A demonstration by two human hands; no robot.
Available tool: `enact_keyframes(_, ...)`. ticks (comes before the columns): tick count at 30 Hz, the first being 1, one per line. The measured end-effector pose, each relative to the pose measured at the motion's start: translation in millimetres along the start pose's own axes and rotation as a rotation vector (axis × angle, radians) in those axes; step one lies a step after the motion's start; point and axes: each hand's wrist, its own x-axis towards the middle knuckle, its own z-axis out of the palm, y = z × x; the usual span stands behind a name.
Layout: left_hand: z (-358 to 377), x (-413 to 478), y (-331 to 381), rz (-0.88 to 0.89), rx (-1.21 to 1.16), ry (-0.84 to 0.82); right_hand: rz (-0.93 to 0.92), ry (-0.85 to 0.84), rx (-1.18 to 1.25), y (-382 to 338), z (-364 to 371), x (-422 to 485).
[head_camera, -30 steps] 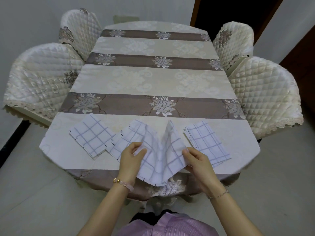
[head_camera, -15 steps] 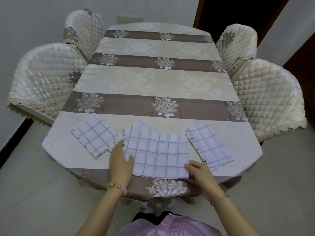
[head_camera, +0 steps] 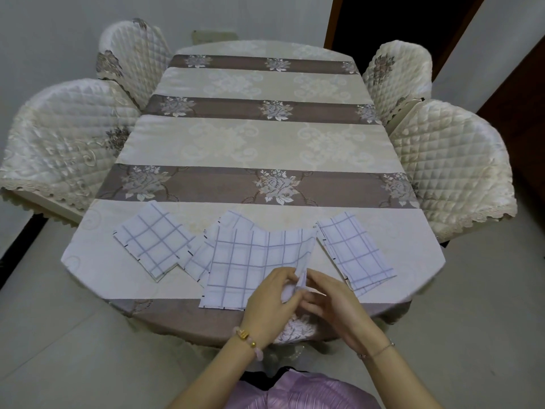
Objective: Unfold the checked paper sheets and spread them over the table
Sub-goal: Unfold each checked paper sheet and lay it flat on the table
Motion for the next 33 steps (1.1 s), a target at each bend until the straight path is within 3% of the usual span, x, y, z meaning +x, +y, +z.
enact_keyframes(3,-5.6,2.9,3.8,-0.066,-0.217,-0.020,-0.079,0.003,-0.039,-2.2,4.9,-1.3)
enact_keyframes(9,-6.7,5.5,2.0,-0.175,-0.414,-0.091,-0.132,0.069,-0.068,-2.9,10.7,3.7)
enact_keyframes(16,-24.1,8.9,4.8,-0.117,-0.421,0.108,-0.182,0.119,-0.145,-12.0,5.1,1.5)
enact_keyframes(24,-106.1,24.5,-10.1,-0.117,-0.532,0.488,-0.285,0.244,-0.172,-47.0,-38.6,-4.8)
enact_keyframes(33,-143.0,53.4,-31.6,-0.155,-0.363,0.526,-0.298,0.256,-0.291,-77.8,-56.2,24.6)
